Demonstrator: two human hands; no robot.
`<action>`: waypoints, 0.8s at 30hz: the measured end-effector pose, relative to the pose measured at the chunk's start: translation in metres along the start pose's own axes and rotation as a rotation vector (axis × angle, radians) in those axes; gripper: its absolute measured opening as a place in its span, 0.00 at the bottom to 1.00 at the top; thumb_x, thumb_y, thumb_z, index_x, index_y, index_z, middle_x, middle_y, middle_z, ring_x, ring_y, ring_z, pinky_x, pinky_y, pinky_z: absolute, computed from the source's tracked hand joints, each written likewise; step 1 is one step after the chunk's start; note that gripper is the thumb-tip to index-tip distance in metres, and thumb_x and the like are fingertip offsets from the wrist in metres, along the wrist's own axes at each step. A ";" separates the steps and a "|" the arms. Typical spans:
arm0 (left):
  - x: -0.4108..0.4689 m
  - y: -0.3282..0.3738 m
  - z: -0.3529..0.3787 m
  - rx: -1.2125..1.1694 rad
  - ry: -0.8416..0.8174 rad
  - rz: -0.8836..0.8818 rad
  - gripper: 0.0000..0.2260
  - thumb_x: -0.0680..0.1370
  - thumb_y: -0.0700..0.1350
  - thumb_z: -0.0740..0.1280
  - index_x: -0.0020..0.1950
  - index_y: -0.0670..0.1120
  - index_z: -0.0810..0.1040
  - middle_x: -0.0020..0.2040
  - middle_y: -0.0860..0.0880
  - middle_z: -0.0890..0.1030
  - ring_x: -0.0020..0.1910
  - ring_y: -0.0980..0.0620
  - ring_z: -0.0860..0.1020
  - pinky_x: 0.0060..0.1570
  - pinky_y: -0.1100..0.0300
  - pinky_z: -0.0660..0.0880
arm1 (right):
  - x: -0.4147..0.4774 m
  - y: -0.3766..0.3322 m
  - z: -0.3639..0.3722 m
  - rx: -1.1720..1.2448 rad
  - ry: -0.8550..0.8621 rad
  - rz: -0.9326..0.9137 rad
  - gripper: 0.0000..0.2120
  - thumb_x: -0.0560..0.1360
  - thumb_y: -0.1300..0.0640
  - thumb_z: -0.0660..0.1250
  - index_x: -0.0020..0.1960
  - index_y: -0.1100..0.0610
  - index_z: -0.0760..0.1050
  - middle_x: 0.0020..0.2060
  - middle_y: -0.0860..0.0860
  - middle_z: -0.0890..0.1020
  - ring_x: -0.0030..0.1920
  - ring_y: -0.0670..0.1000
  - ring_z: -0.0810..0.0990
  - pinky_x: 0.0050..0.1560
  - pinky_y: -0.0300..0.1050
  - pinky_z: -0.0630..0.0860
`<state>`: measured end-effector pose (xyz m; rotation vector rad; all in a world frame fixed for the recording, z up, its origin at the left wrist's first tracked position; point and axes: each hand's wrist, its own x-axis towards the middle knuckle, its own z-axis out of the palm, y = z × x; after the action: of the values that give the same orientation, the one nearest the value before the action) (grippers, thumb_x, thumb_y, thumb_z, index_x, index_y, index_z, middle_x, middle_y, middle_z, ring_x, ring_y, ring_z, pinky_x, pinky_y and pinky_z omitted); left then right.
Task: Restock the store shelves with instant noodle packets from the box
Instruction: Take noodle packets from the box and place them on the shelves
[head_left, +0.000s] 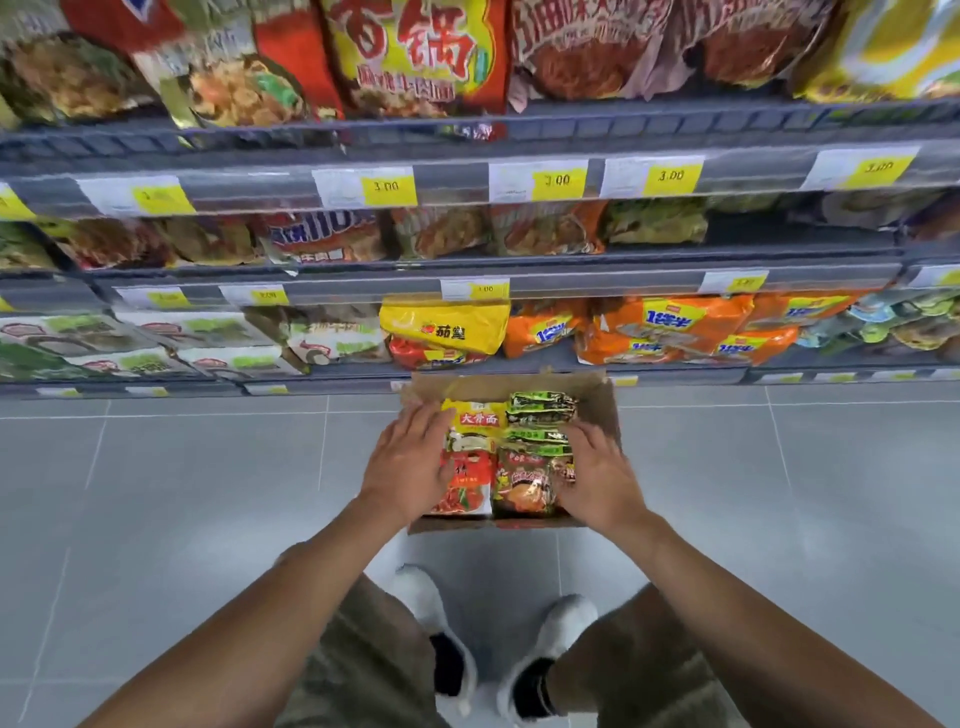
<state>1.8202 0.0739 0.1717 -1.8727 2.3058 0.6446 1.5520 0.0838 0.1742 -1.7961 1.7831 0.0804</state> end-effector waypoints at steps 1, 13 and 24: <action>0.011 -0.005 0.019 0.007 -0.010 0.016 0.31 0.79 0.53 0.64 0.80 0.49 0.58 0.78 0.46 0.63 0.79 0.43 0.58 0.75 0.45 0.62 | 0.012 0.009 0.015 0.000 -0.002 0.010 0.34 0.74 0.44 0.69 0.76 0.50 0.62 0.72 0.50 0.67 0.71 0.55 0.67 0.71 0.56 0.68; 0.160 0.003 0.229 -0.017 -0.105 0.169 0.39 0.76 0.56 0.70 0.81 0.53 0.52 0.80 0.51 0.58 0.79 0.47 0.58 0.73 0.46 0.66 | 0.152 0.138 0.170 0.131 0.075 0.232 0.31 0.71 0.58 0.75 0.71 0.54 0.67 0.62 0.58 0.77 0.61 0.61 0.75 0.62 0.53 0.73; 0.244 0.042 0.281 0.043 -0.165 0.303 0.34 0.77 0.62 0.64 0.79 0.55 0.57 0.77 0.48 0.68 0.73 0.46 0.70 0.66 0.47 0.73 | 0.201 0.179 0.245 0.081 0.023 0.331 0.12 0.75 0.55 0.67 0.56 0.58 0.79 0.51 0.56 0.84 0.52 0.58 0.83 0.54 0.48 0.79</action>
<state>1.6706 -0.0341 -0.1539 -1.4048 2.4898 0.7434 1.4941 0.0291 -0.1811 -1.4383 2.0548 0.1175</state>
